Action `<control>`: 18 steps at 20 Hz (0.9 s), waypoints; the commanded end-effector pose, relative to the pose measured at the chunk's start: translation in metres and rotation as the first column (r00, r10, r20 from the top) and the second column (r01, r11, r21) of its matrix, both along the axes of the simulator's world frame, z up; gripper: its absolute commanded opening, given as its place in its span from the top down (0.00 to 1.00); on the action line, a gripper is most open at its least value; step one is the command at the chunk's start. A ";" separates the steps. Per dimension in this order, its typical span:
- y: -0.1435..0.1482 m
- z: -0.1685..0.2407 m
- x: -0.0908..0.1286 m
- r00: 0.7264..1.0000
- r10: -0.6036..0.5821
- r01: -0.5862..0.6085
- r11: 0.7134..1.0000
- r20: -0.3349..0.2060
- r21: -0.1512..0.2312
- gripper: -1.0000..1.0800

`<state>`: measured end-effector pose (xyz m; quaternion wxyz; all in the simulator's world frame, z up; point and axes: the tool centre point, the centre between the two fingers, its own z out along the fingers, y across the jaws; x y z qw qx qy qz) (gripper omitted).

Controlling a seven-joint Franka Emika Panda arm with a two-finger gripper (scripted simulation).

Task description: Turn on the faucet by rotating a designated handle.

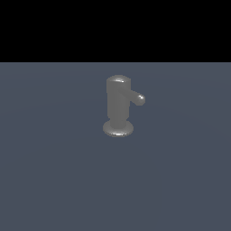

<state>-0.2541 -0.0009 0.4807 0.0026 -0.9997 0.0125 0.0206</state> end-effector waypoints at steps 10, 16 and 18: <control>0.000 -0.019 0.005 1.000 0.014 -0.014 1.000 0.003 0.000 1.00; -0.001 -0.051 0.014 0.999 0.037 -0.037 0.999 0.008 -0.001 1.00; -0.001 -0.065 0.018 0.999 0.047 -0.047 0.999 0.010 -0.001 1.00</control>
